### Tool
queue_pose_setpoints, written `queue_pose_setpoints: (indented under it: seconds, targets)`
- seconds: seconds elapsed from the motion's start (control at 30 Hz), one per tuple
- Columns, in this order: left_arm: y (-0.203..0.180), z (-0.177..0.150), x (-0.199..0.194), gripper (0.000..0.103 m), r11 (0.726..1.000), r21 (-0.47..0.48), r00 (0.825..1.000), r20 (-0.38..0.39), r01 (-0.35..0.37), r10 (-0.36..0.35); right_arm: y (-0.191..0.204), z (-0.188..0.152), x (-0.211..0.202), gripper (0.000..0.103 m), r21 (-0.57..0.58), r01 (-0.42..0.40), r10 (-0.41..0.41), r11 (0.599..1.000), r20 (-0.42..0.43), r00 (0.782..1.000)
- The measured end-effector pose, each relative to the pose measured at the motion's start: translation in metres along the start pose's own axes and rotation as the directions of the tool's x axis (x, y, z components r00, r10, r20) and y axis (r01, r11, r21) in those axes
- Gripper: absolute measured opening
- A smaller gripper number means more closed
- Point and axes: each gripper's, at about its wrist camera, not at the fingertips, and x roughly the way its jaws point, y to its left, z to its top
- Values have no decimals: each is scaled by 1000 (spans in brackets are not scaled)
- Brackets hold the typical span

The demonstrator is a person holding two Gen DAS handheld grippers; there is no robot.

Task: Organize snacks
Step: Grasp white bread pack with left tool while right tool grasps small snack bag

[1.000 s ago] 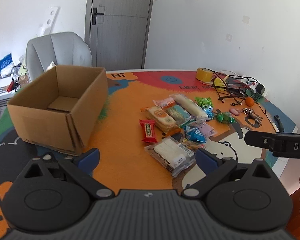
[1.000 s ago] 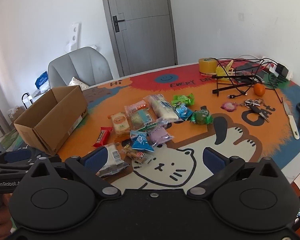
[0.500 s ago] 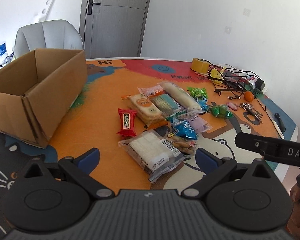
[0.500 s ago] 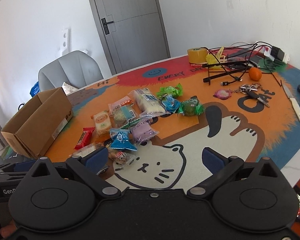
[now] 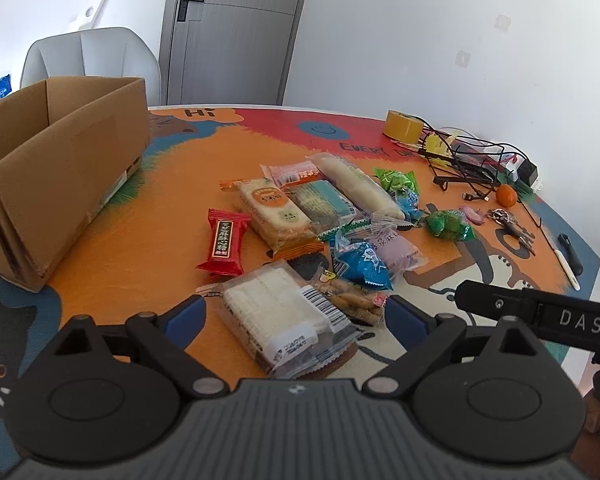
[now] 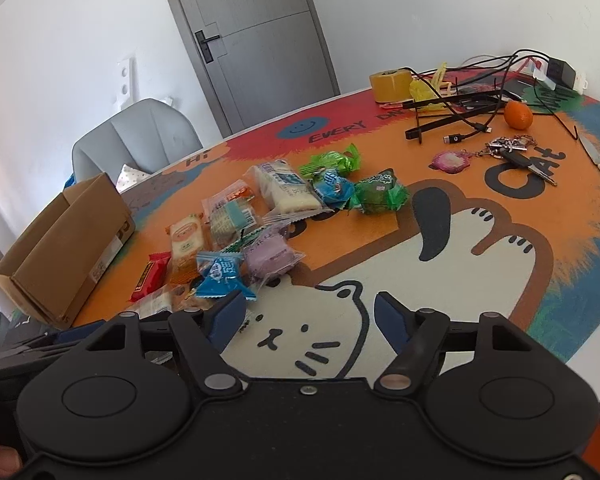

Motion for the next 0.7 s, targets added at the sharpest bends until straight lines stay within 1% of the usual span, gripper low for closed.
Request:
queue_pose_setpoints:
  seconds: [0.07, 0.17, 0.23, 0.27, 0.3, 0.37, 0.43, 0.53, 0.7]
  targets:
    - [-1, -1, 4, 94, 1000, 2, 1000, 4, -10, 10, -2, 0, 2, 71, 2, 0, 0, 1000, 3, 1000]
    - [0, -3, 11, 88, 1000, -5, 1000, -4, -27, 27, -4, 0, 4, 71, 5, -1, 1, 1000, 11, 1000]
    - [1, -5, 15, 79, 999, -15, 999, -17, -40, 40, -4, -1, 6, 71, 5, -9, 9, 1000, 6, 1000]
    - [2, -5, 15, 77, 999, -16, 999, -11, -39, 38, -3, -2, 8, 71, 3, -15, 15, 1000, 5, 1000]
    - [2, -6, 15, 71, 999, -12, 999, 0, -46, 46, -2, -2, 9, 71, 1, -19, 19, 1000, 3, 1000]
    - [4, -6, 14, 65, 999, -20, 999, 3, -46, 46, 1, -3, 12, 71, -9, -32, 32, 999, -2, 999]
    - [5, -6, 12, 52, 999, -25, 999, 9, -49, 49, 5, -4, 14, 71, -19, -44, 44, 999, -4, 999]
    - [9, -6, 8, 48, 998, -22, 999, 18, -51, 52, 13, -4, 18, 71, -31, -66, 65, 997, -4, 998]
    - [18, -7, 1, 46, 998, -35, 998, 18, -61, 62, 26, -6, 25, 71, -55, -96, 95, 994, -10, 995]
